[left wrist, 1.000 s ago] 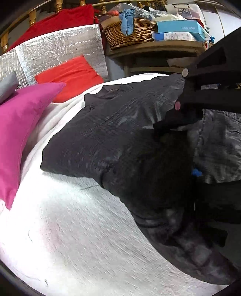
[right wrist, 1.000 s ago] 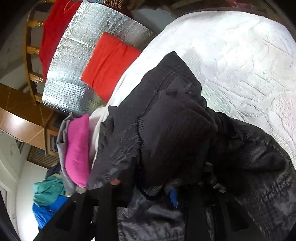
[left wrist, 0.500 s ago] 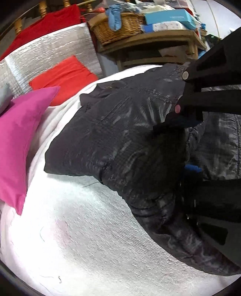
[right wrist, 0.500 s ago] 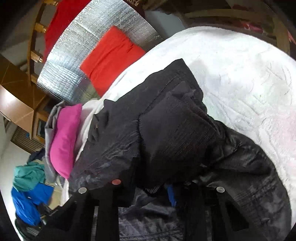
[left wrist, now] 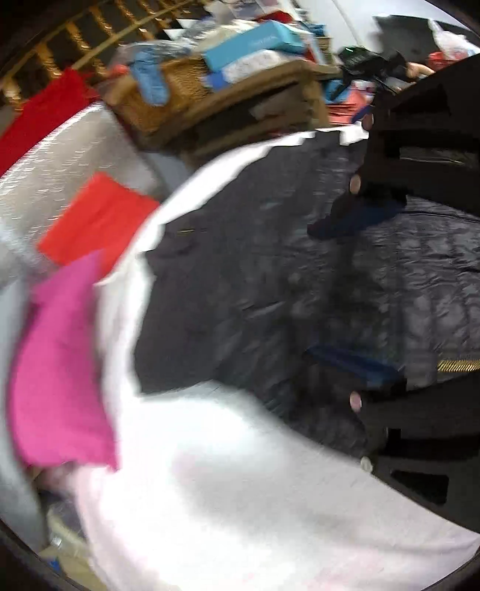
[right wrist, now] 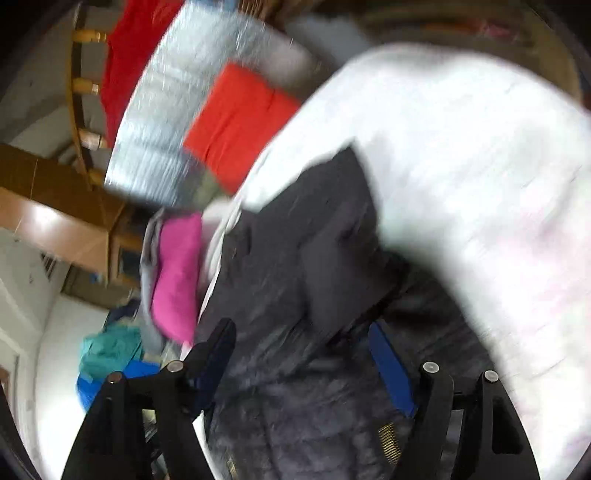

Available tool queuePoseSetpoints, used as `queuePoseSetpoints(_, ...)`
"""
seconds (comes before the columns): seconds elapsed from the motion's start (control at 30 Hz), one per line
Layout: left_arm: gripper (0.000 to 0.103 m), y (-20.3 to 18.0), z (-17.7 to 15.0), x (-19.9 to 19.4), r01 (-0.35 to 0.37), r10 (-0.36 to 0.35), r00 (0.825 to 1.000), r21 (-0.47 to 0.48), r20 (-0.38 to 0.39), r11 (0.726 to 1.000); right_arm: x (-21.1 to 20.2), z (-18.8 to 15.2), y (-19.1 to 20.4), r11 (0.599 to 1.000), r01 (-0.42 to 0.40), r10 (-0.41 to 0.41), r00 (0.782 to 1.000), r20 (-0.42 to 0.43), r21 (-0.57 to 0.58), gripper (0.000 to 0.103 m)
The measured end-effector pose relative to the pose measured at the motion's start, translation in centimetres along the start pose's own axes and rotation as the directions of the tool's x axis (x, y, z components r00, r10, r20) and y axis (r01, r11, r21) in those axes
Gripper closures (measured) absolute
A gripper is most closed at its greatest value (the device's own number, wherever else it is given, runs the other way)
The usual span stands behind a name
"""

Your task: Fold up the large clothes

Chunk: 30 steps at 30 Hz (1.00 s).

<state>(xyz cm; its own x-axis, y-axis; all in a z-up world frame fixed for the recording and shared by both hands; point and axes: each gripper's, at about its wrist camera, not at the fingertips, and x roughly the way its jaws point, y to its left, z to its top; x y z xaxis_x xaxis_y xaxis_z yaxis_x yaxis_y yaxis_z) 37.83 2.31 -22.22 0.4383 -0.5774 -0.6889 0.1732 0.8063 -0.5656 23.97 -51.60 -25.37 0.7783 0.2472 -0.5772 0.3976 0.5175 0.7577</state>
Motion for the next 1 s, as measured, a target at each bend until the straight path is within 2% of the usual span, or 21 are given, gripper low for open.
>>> queuePoseSetpoints(0.07, 0.036, 1.7, 1.2, -1.1, -0.037, 0.041, 0.996, -0.048, 0.082, 0.998, 1.0, 0.7, -1.0, 0.999, 0.045, -0.045, 0.999, 0.012, 0.017, 0.026)
queuePoseSetpoints(0.13, 0.036, 3.2, 2.0, -1.2, -0.082, 0.093, 0.988, -0.087, 0.121, 0.993, 2.6, 1.4, -1.3, 0.996, 0.085, -0.085, 0.996, 0.002, 0.003, 0.026)
queuePoseSetpoints(0.2, 0.036, 4.8, 2.9, -0.3, -0.13, 0.146, 0.983, -0.136, 0.115, 0.982, 4.2, 2.1, -1.3, 0.993, 0.119, -0.119, 0.993, 0.006, -0.028, 0.026)
queuePoseSetpoints(0.27, 0.036, 6.0, 3.6, 1.4, -0.148, 0.161, 0.984, -0.163, 0.073, 0.976, 5.4, 2.7, -1.6, 0.987, 0.147, -0.147, 0.989, 0.008, -0.059, 0.026)
queuePoseSetpoints(0.47, 0.035, 6.4, 4.3, 5.4, -0.115, 0.114, 0.993, -0.156, -0.011, 0.981, 9.4, 3.8, -3.1, 0.991, 0.094, -0.102, 0.992, -0.079, -0.091, 0.026)
queuePoseSetpoints(0.53, 0.035, 6.3, 4.3, 6.3, -0.073, 0.068, 0.997, -0.177, -0.029, 0.981, 10.7, 3.7, -3.4, 0.993, 0.058, -0.07, 0.99, -0.124, -0.098, 0.026)
queuePoseSetpoints(0.6, 0.035, 6.3, 3.9, 7.0, -0.036, 0.024, 0.998, -0.183, -0.064, 0.982, 11.1, 3.5, -2.8, 0.989, 0.046, -0.064, 0.99, -0.126, -0.141, 0.027)
queuePoseSetpoints(0.63, 0.035, 6.0, 3.9, 7.5, -0.03, 0.018, 0.998, -0.176, -0.067, 0.984, 11.4, 3.3, -2.5, 0.987, 0.041, -0.062, 0.989, -0.134, -0.157, 0.031)
queuePoseSetpoints(0.67, 0.035, 5.7, 3.9, 7.7, -0.027, 0.017, 0.998, -0.161, -0.062, 0.987, 11.7, 3.2, -2.3, 0.986, 0.037, -0.059, 0.989, -0.137, -0.16, 0.041)
queuePoseSetpoints(0.73, 0.035, 5.2, 4.0, 7.9, -0.012, 0.004, 0.998, -0.148, -0.055, 0.989, 11.8, 2.9, -1.9, 0.985, 0.024, -0.047, 0.99, -0.136, -0.169, 0.05)
queuePoseSetpoints(0.8, 0.045, 4.9, 4.0, 7.7, 0.001, -0.005, 1.0, -0.162, -0.029, 0.987, 11.3, 2.8, -1.2, 0.982, 0.017, -0.04, 0.992, -0.117, -0.187, 0.06)
queuePoseSetpoints(0.83, 0.062, 4.7, 4.1, 7.5, 0.004, -0.006, 1.0, -0.162, -0.014, 0.987, 10.8, 2.7, -0.7, 0.98, 0.018, -0.039, 0.994, -0.099, -0.199, 0.061)
queuePoseSetpoints(0.87, 0.065, 4.3, 4.2, 7.1, 0.002, -0.001, 1.0, -0.153, 0.004, 0.988, 10.4, 2.7, -0.1, 0.977, 0.017, -0.035, 0.996, -0.082, -0.212, 0.063)
queuePoseSetpoints(1.0, 0.068, 3.2, 4.9, 6.6, -0.002, 0.01, 0.998, -0.121, 0.065, 0.993, 9.1, 2.5, 0.6, 0.97, 0.016, -0.028, 0.998, -0.047, -0.243, 0.064)
